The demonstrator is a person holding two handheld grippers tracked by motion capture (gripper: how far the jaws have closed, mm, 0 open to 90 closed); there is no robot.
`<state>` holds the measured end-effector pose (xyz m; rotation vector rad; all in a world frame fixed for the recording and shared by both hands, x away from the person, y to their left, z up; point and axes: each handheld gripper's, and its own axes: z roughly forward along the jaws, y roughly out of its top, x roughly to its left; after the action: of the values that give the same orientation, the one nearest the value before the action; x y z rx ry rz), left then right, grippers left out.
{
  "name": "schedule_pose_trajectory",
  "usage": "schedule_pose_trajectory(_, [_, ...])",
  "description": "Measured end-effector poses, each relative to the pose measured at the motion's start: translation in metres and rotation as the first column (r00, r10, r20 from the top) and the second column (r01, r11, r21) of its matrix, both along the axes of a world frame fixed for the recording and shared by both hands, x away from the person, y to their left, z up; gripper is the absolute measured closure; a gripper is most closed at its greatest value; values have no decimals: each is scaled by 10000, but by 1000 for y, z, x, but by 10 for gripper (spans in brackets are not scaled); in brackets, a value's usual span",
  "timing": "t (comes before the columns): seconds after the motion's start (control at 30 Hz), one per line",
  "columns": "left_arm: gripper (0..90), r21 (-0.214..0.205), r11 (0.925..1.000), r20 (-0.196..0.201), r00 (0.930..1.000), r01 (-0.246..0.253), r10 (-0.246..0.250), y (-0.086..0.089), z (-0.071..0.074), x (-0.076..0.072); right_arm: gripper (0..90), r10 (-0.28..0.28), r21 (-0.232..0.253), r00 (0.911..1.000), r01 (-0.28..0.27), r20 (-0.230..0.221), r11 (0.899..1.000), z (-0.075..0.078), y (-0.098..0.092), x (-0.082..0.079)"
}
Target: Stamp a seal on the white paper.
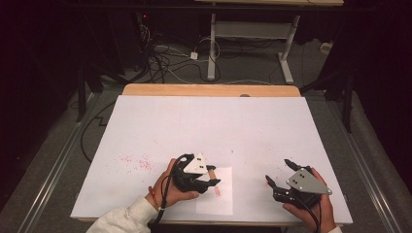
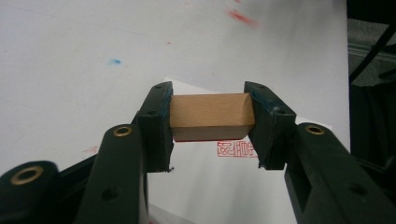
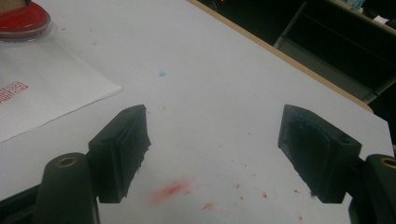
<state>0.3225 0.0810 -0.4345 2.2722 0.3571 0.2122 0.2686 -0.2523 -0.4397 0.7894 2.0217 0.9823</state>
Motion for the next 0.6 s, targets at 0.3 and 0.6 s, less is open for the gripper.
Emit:
schedule_pose_trajectory(0.3, [535, 113, 9997, 164, 9997, -207, 205, 11, 5, 3, 248, 47, 3, 10000, -47, -49, 10000, -1, 0, 0])
schedule_pose_trajectory(0.6, [535, 247, 9989, 240, 9989, -398, 392, 19, 6, 4, 249, 74, 44, 10000, -74, -52, 10000, 0, 0, 0])
